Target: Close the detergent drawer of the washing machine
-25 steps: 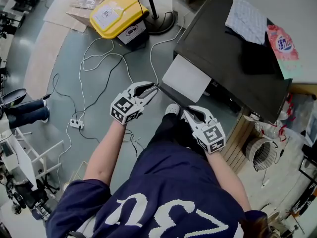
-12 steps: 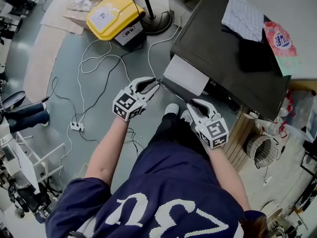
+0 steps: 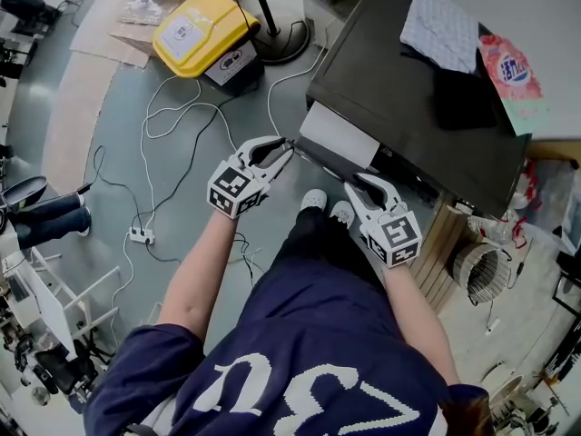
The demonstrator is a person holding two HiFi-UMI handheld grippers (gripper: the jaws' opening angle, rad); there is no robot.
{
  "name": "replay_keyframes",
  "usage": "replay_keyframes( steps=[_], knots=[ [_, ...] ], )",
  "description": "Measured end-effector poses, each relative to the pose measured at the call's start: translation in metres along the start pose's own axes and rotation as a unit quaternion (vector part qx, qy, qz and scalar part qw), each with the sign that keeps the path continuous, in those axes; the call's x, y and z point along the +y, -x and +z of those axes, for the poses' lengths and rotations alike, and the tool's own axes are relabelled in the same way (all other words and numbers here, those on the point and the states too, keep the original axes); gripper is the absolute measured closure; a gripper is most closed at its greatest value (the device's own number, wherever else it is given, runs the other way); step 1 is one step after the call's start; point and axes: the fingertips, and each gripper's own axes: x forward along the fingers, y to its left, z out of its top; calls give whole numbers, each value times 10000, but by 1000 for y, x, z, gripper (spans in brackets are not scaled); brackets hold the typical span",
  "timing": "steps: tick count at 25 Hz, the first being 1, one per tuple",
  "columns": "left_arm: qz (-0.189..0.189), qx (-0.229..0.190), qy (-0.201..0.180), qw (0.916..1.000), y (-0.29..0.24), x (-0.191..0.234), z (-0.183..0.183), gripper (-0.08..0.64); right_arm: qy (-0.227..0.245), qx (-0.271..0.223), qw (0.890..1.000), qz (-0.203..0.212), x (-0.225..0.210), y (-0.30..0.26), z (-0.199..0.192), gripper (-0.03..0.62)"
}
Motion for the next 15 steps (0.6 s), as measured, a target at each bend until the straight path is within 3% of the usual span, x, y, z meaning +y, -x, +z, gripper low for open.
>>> replay_keyframes(
  steps=[4, 9, 15],
  knots=[
    [-41, 33, -58, 10000, -3, 0, 1, 449, -20, -158, 9995, -285, -5, 14, -5, 436],
    [-6, 64, -120, 9999, -4, 0, 1, 451, -144, 38, 9972, -739, -12, 30, -27, 528],
    [78, 33, -134, 9999, -13, 8, 8, 453, -192, 63, 9962, -842, -24, 25, -22, 538]
  ],
)
